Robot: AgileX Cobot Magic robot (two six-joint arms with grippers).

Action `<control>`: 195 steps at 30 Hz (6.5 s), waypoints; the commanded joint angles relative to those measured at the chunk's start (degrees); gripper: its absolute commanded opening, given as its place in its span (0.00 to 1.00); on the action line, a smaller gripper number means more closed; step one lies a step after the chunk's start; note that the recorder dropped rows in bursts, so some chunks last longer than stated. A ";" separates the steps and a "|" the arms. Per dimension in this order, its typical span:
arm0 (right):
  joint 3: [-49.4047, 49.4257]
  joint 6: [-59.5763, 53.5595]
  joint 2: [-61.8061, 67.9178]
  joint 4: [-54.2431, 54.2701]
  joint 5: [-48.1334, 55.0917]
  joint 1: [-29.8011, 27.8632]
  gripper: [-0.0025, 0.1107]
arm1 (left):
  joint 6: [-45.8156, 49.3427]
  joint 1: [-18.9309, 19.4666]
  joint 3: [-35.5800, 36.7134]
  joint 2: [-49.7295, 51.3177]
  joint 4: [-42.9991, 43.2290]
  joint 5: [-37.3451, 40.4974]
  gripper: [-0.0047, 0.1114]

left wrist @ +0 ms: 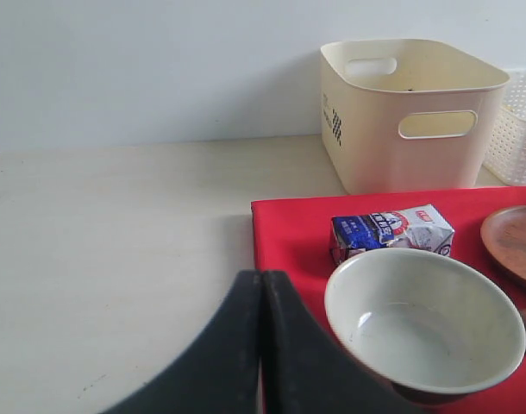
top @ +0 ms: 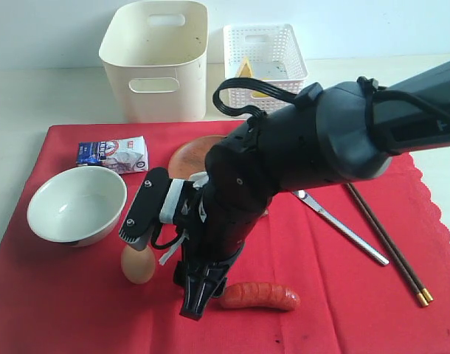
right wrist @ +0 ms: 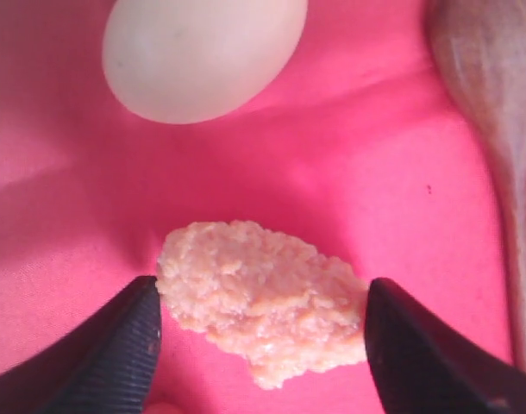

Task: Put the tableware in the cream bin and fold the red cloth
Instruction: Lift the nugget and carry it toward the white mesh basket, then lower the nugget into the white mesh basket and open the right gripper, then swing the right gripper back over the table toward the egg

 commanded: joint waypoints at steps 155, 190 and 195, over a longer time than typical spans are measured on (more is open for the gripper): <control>-34.12 63.84 19.11 -46.56 -23.48 -31.79 0.71 | -0.15 0.05 -0.03 -0.35 -0.56 -0.15 0.05; -25.62 41.75 1.59 -22.51 -3.49 -31.79 0.02 | -0.15 0.05 -0.03 -0.35 -0.56 -0.15 0.05; -18.91 41.75 -3.75 -22.51 -9.61 -31.79 0.02 | -0.15 0.05 -0.03 -0.35 -0.56 -0.15 0.05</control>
